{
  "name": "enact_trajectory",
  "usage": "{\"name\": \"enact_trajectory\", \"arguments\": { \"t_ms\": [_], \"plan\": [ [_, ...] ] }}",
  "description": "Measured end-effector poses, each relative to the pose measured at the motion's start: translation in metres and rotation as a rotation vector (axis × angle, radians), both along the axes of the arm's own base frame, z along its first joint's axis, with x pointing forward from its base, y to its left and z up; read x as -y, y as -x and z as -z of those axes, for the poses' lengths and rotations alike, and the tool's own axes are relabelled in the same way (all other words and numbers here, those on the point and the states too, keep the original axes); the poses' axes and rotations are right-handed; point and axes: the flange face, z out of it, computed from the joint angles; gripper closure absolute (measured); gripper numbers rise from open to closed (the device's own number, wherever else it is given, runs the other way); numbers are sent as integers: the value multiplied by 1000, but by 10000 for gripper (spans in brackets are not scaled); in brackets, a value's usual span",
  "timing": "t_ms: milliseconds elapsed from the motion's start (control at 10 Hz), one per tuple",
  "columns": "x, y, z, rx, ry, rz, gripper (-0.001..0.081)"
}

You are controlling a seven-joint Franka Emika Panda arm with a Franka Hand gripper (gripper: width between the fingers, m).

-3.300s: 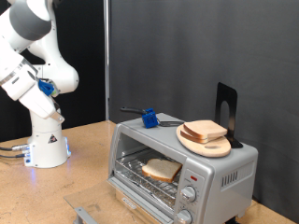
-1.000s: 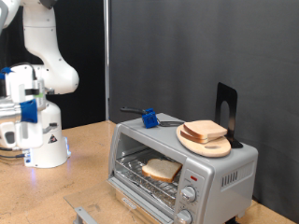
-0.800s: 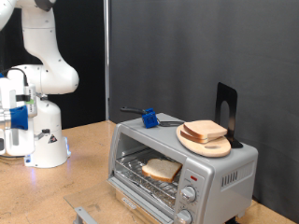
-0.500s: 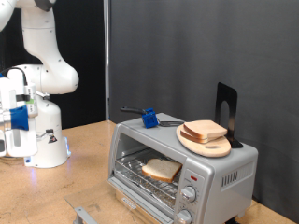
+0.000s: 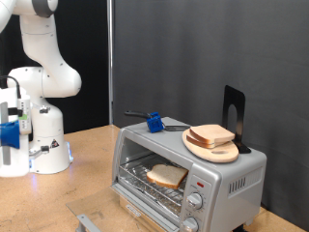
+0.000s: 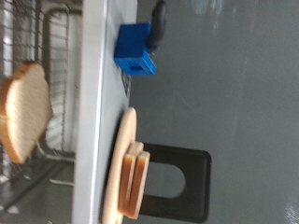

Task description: Make a piece of toast with the oven

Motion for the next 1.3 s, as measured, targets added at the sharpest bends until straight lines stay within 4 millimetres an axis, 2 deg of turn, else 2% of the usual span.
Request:
{"name": "enact_trajectory", "arguments": {
  "t_ms": [200, 400, 700, 800, 1300],
  "plan": [
    [16, -10, 4, -30, 37, -46, -2],
    [25, -10, 10, -40, 60, -29, -2],
    [25, -7, 13, -43, 67, -49, -2],
    [26, -1, 20, -53, 92, -73, -2],
    [42, 3, 108, -163, 307, 0, -2]
  ]
}}
